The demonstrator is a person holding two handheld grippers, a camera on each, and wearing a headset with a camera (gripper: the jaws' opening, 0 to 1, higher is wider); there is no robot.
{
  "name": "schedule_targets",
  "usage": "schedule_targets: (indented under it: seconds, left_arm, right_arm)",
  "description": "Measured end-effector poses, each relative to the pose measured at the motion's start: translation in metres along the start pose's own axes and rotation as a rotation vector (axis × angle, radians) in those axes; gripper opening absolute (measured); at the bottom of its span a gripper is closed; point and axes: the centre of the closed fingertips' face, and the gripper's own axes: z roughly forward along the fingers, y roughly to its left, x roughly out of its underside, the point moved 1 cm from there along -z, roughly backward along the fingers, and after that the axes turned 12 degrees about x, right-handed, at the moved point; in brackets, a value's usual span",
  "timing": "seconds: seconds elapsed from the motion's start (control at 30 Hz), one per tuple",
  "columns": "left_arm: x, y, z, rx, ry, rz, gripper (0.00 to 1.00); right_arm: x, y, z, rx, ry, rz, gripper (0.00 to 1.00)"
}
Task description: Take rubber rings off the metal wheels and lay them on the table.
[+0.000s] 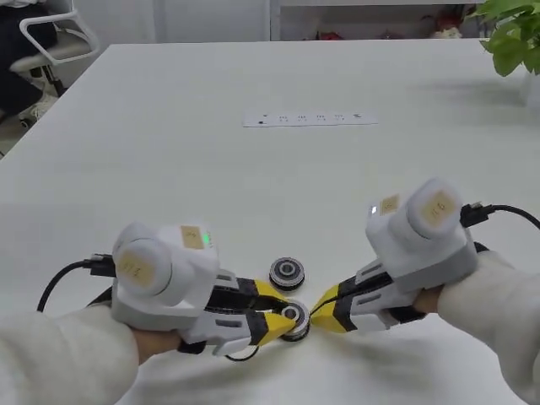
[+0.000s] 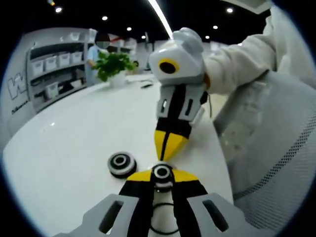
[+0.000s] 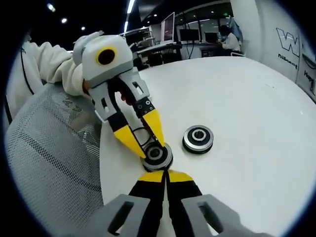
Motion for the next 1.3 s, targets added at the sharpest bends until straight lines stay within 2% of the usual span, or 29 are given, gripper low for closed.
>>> schedule_targets:
  seconds: [0.1,0.33,0.43,0.6,0.83,0.9,1.3]
  left_arm:
    - [0.000,0.000,0.000,-0.001,-0.001,0.002,0.15]
    - [0.000,0.000,0.000,-0.001,-0.006,0.004,0.15]
    - [0.000,0.000,0.000,0.000,-0.008,0.004,0.15]
    - [0.001,0.000,0.000,-0.001,-0.009,0.003,0.15]
    - [0.001,0.000,0.000,-0.004,-0.024,-0.011,0.14]
    - [0.001,0.000,0.000,-0.005,-0.023,-0.009,0.14]
    - [0.001,-0.001,0.000,-0.009,-0.021,-0.004,0.14]
  right_arm:
    - [-0.005,-0.005,-0.004,0.008,-0.024,0.058,0.00]
    - [0.004,0.003,-0.001,-0.025,0.009,0.029,0.00]
    - [0.005,0.009,0.000,-0.047,0.016,0.023,0.07]
    - [0.005,0.011,0.002,-0.051,0.014,0.007,0.10]
    - [0.005,0.012,0.003,-0.064,0.004,0.001,0.05]
    - [0.004,0.008,0.003,-0.041,-0.008,-0.003,0.00]
    - [0.004,0.011,0.003,-0.056,0.004,0.025,0.00]
